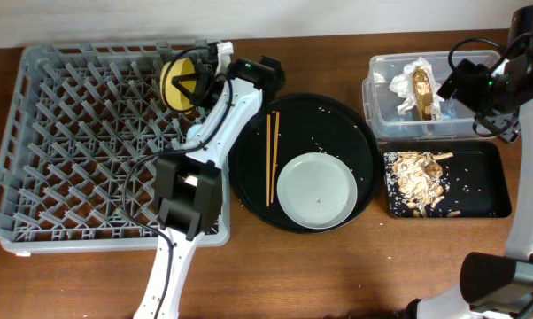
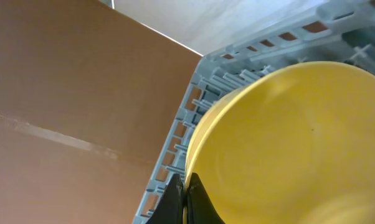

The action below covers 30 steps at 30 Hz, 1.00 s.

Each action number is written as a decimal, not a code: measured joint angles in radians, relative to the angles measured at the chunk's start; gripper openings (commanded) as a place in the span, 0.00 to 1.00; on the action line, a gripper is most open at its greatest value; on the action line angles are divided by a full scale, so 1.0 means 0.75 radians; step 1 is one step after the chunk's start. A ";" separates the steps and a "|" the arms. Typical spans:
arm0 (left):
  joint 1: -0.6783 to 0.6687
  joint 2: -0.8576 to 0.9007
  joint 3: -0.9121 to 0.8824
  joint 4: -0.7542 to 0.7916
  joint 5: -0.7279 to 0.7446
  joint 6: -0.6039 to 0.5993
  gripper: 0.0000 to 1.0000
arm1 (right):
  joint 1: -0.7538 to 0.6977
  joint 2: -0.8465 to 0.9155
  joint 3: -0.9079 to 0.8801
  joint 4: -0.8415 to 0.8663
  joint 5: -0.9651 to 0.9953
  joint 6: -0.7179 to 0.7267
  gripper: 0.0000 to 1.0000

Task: Sort waste into correct bins and load items into the dishwasher rack
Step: 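Place the yellow bowl in the back of the rack with the left gripper, then grasp the edge of the white plate with the left gripper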

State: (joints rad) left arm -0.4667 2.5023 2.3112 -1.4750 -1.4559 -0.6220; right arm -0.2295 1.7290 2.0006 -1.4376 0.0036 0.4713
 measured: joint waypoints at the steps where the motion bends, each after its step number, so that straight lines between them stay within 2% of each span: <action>1: -0.013 0.001 -0.002 0.007 0.001 -0.001 0.01 | 0.000 0.000 0.000 0.000 0.000 0.001 0.98; 2: -0.028 0.000 -0.006 0.007 0.001 0.000 0.01 | 0.000 0.000 0.000 0.000 -0.001 0.001 0.99; 3: -0.042 0.000 -0.008 0.007 0.001 0.000 0.17 | 0.000 0.000 0.000 0.000 -0.001 0.001 0.98; 4: -0.052 0.000 -0.008 0.007 0.001 -0.001 0.43 | 0.000 0.000 0.000 0.000 -0.001 0.001 0.98; 5: -0.060 0.000 -0.008 0.005 0.008 -0.008 0.62 | 0.000 0.000 0.000 0.000 -0.001 0.000 0.98; 6: -0.075 0.000 -0.009 0.008 0.045 -0.010 0.71 | 0.000 0.000 0.000 0.001 0.000 0.000 0.98; 7: -0.091 0.000 -0.010 0.008 0.067 -0.009 0.74 | 0.000 0.000 0.000 0.000 -0.001 0.000 0.98; 11: -0.114 0.001 0.006 0.009 0.165 0.026 0.76 | 0.000 0.000 0.000 0.000 0.000 0.001 0.98; 14: -0.110 0.011 0.192 0.031 0.360 0.154 0.76 | 0.000 0.000 0.000 0.000 -0.001 0.001 0.99; 17: -0.108 0.013 0.461 0.082 0.714 0.400 0.76 | 0.000 0.000 0.000 -0.001 -0.001 0.000 0.98; 19: -0.102 0.013 0.541 0.076 0.907 0.481 0.77 | 0.000 0.000 0.000 0.000 -0.001 0.000 0.98; 20: -0.093 0.013 0.565 0.074 1.028 0.526 0.81 | 0.000 0.000 0.000 0.000 -0.001 0.001 0.99; 23: -0.072 0.013 0.612 0.005 1.343 0.684 0.83 | 0.000 0.000 0.000 0.000 -0.001 0.000 0.99; 25: -0.082 0.013 0.688 -0.112 1.556 0.783 0.83 | 0.000 0.000 0.000 0.000 0.000 0.000 0.98; 27: -0.109 0.013 0.738 -0.265 1.869 0.903 0.82 | 0.000 0.000 0.000 -0.001 -0.001 -0.001 0.98; 30: -0.134 0.013 0.651 -0.276 2.123 1.041 0.81 | 0.000 0.000 0.000 0.000 0.000 0.000 0.99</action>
State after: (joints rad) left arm -0.5674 2.5118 2.7991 -1.6821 0.1364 0.1589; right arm -0.2295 1.7290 2.0006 -1.4376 0.0036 0.4713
